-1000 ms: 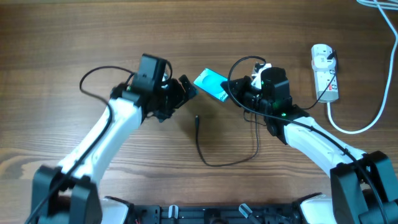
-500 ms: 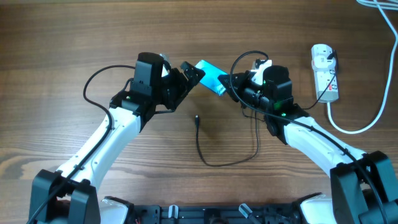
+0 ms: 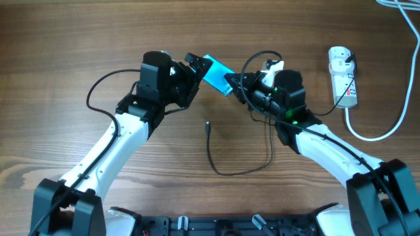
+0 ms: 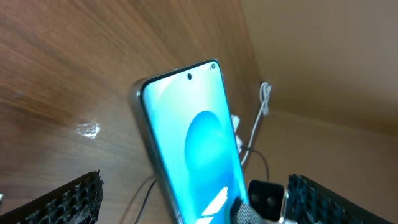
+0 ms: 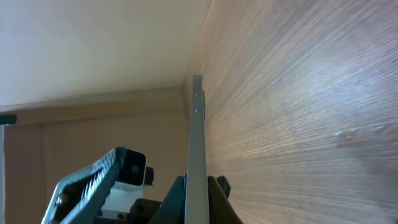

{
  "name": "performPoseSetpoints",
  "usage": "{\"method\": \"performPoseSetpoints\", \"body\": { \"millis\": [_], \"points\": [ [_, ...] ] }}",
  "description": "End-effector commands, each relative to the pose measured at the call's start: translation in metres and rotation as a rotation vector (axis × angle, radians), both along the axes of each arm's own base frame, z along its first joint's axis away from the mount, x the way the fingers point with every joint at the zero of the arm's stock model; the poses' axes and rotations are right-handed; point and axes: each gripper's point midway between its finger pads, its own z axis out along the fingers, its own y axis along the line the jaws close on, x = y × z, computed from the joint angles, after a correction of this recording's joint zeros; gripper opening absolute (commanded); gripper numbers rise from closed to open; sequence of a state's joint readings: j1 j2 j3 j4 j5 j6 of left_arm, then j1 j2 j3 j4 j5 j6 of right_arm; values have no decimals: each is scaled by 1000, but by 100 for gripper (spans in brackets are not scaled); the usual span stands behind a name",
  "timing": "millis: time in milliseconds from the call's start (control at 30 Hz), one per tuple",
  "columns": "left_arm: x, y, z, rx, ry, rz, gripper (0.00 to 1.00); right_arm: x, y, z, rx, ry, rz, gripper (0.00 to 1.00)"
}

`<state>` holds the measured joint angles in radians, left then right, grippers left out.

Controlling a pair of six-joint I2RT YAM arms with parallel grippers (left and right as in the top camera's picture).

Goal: Plug charger to phone and switch on socket

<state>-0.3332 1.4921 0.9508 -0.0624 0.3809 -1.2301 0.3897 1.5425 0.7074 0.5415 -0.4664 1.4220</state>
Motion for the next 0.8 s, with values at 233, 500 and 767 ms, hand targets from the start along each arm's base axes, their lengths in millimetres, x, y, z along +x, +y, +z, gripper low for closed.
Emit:
{"method": "performPoseSetpoints", "body": {
  "millis": [233,500,767],
  "points": [
    [14,2,-6,-64,37,93,100,-4,21,32,58,-81,-16,4],
    [18,-14,2,-109,-2,67,100,-5,30,21,59,-65,3,4],
    [16,-27,14,-143,-40,23,100,-4,33,9,63,-31,8,4]
  ]
}}
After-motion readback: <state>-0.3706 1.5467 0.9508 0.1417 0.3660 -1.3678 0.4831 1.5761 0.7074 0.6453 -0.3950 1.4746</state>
